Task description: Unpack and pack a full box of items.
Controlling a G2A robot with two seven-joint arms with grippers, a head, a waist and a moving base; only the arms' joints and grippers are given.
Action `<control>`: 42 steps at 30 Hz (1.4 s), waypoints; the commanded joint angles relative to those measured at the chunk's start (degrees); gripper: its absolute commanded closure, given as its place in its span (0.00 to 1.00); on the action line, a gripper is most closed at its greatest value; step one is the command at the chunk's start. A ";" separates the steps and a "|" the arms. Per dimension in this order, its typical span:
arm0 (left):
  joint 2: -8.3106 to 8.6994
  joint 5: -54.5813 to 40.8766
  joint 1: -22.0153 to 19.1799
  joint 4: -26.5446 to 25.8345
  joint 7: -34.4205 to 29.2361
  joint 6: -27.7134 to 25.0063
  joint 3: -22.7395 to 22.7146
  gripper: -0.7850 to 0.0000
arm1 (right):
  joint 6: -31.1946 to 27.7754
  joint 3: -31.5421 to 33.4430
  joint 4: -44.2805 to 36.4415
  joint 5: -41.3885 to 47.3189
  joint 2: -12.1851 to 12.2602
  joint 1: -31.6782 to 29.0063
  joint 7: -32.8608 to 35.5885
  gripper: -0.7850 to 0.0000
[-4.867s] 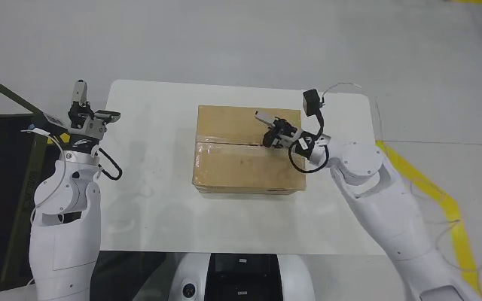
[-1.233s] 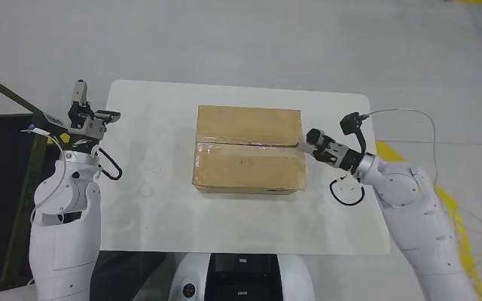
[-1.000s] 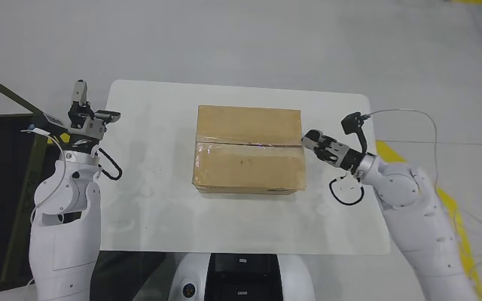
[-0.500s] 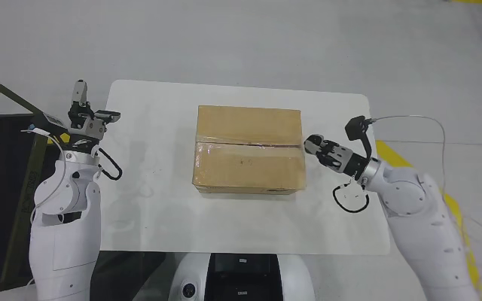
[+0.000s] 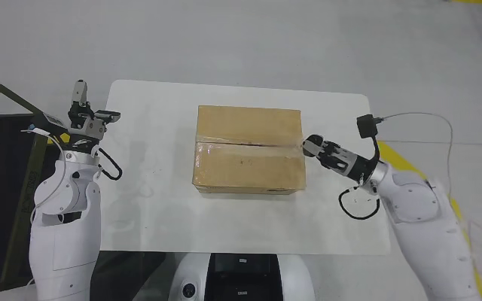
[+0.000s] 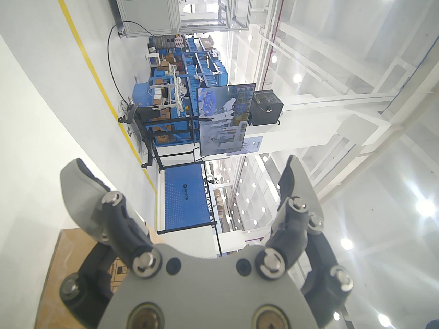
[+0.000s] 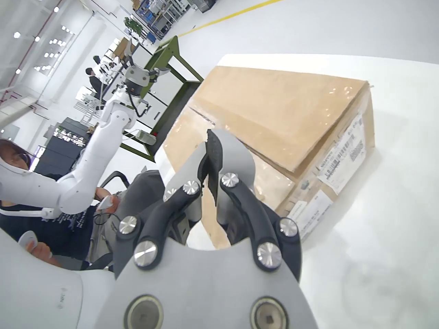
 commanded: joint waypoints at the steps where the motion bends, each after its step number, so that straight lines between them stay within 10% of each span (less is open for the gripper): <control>1: 0.00 0.00 0.00 0.00 0.00 0.00 0.00 0.00 | 1.09 0.37 -1.20 2.22 0.04 -0.62 -0.07 1.00; 26: 0.00 0.00 0.00 0.00 0.00 0.00 0.00 0.00 | 12.88 3.72 -5.01 9.69 0.49 -1.99 -0.86 1.00; 42: 0.00 0.00 0.00 0.00 0.00 0.00 0.00 0.00 | 26.60 5.21 -6.65 -0.98 1.20 -2.36 -0.20 1.00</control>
